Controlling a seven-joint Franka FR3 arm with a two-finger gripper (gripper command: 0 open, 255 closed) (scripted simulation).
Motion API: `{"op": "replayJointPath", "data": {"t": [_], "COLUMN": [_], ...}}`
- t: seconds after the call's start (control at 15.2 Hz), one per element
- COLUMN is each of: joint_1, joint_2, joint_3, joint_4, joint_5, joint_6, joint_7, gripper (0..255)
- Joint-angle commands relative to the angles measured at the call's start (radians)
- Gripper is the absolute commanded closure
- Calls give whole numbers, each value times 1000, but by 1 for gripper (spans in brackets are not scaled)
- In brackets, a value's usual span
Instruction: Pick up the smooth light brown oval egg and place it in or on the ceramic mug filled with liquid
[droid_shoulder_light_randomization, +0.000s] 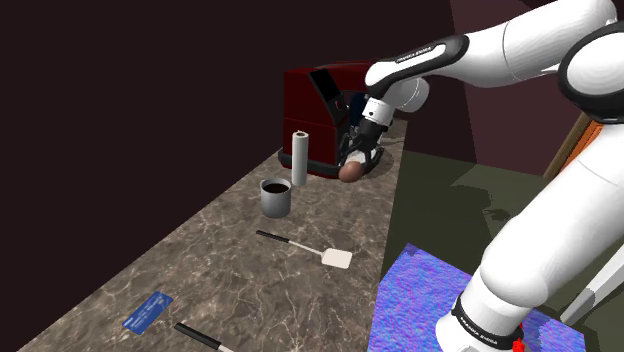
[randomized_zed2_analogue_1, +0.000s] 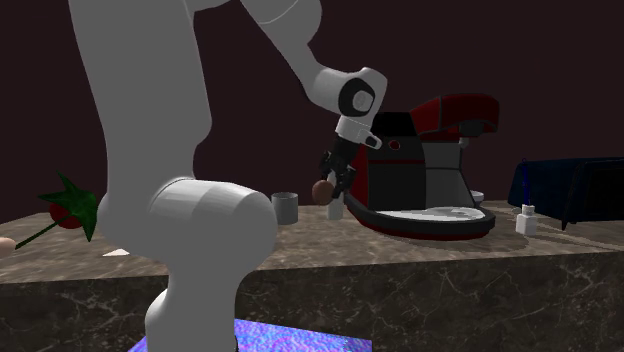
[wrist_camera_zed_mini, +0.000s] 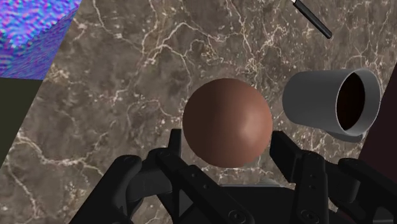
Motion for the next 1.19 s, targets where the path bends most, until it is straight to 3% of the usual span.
{"op": "replayJointPath", "data": {"t": [0.0, 0.46, 1.12], "joint_1": [-1, -3, 95], "joint_2": [-10, -34, 176], "joint_3": [0, 2, 108], "joint_4": [16, 79, 293], "joint_5": [-7, -23, 40], "joint_6": [-24, -103, -44], "joint_7": [11, 46, 213], "gripper": [255, 255, 255]}}
